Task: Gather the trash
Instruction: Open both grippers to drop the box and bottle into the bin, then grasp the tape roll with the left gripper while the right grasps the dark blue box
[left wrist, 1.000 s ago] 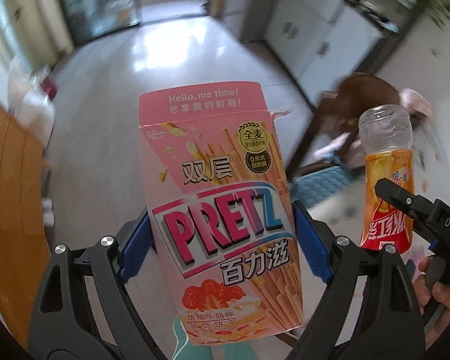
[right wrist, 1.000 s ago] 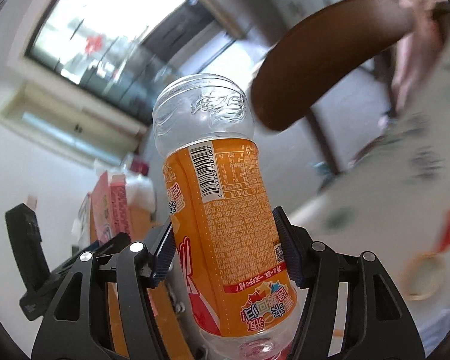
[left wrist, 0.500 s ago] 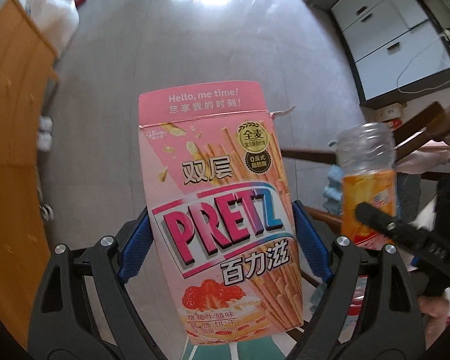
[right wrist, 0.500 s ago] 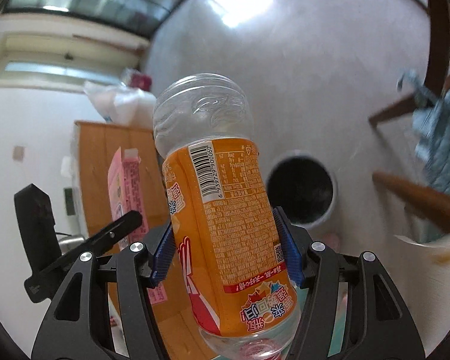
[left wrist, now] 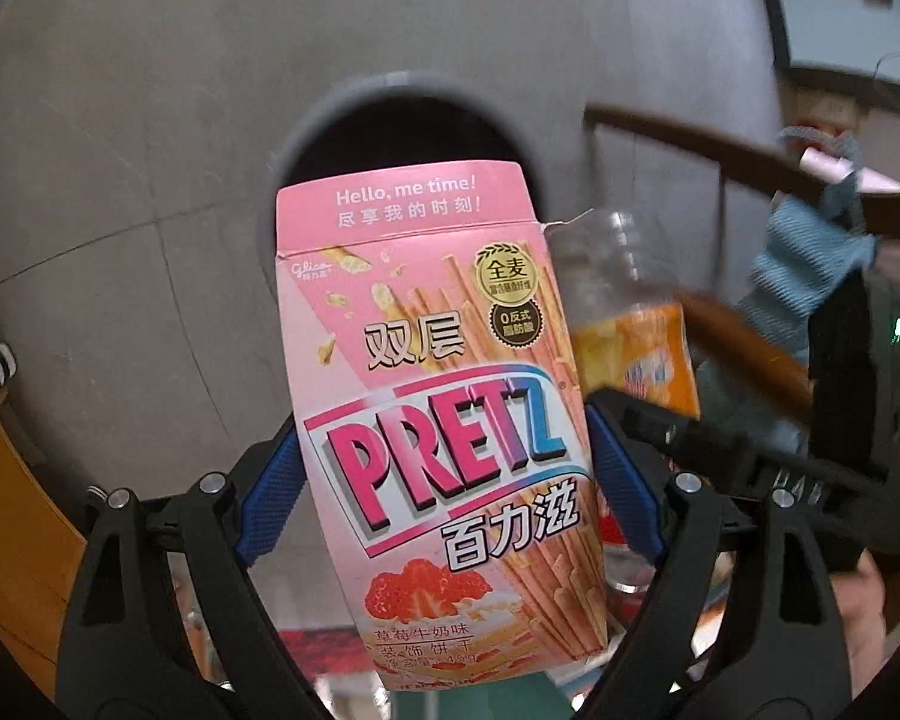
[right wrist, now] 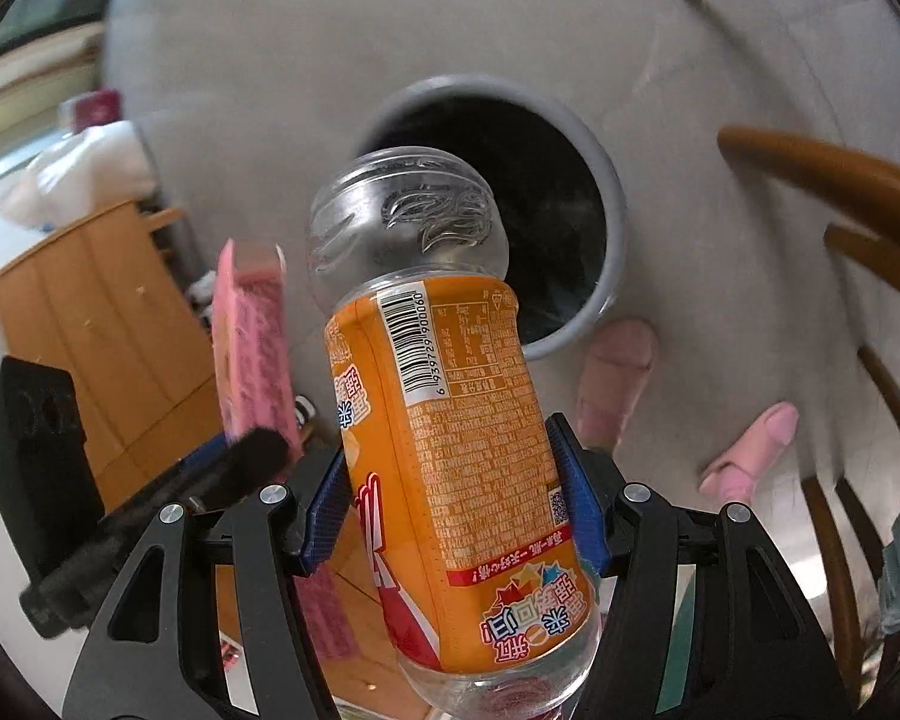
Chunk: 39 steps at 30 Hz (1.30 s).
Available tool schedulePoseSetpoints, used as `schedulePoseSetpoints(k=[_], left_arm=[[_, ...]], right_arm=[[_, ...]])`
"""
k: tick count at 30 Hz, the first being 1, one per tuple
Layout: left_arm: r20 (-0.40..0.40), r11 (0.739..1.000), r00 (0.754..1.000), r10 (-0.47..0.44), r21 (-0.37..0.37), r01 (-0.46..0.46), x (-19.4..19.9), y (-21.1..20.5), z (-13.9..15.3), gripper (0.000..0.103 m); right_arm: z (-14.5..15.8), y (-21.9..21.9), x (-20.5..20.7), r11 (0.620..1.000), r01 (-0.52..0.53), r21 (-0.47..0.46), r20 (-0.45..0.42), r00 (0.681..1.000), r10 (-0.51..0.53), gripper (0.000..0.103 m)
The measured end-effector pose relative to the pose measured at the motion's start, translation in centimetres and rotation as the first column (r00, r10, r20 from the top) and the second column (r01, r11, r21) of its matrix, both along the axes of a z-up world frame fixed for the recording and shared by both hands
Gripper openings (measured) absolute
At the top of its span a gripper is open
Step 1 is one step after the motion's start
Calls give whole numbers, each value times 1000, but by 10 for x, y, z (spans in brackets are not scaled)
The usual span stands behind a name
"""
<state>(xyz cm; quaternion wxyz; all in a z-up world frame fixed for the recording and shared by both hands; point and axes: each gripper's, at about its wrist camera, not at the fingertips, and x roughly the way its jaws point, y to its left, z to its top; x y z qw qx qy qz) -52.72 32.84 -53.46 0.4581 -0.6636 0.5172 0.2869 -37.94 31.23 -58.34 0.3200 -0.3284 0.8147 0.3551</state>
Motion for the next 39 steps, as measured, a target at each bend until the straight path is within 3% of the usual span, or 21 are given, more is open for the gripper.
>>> schedulePoseSetpoints(k=[3,5,7,10,18,21,26,30,34,36,39], left_arm=[[-5,999,1000,-25,-46,24,5,2,-34,91],[-26,996,1000,1,-91,-4,3,4,-51,96],[-73,996,997,-20,-91,13,2,7,-59,96],[-108,997,994,-29,-79,21,-7,6,-63,96],[-82,998,996,17,-53,-22,-15,4,-45,96],[-35,998,998,54,-15,-55,-23,-2,-6,96],[-45,990,995,85,115,-80,-45,-17,98,96],[1,973,996,88,215,-86,-49,-15,192,96],[104,941,994,-41,339,3,-12,-7,298,96],[149,921,983,-110,386,45,19,-7,341,96],[243,878,938,-248,464,112,87,-22,400,96]], right_arm=[[-31,6,-2,999,9,-51,-21,1000,-10,63],[-47,8,6,996,13,-84,29,1000,-10,82],[-50,8,11,994,31,-109,42,999,-26,91],[-48,9,13,995,47,-86,27,999,-45,90],[-28,-1,21,995,82,-58,14,997,-82,90],[5,1,12,998,59,-12,-4,998,-59,90],[120,25,-23,981,-28,191,-66,997,42,90],[242,33,-24,911,-27,412,-123,989,85,90],[371,12,26,789,3,614,-89,994,65,90],[409,-5,56,751,23,660,-62,998,24,90],[462,-55,122,705,59,707,3,996,-87,90]])
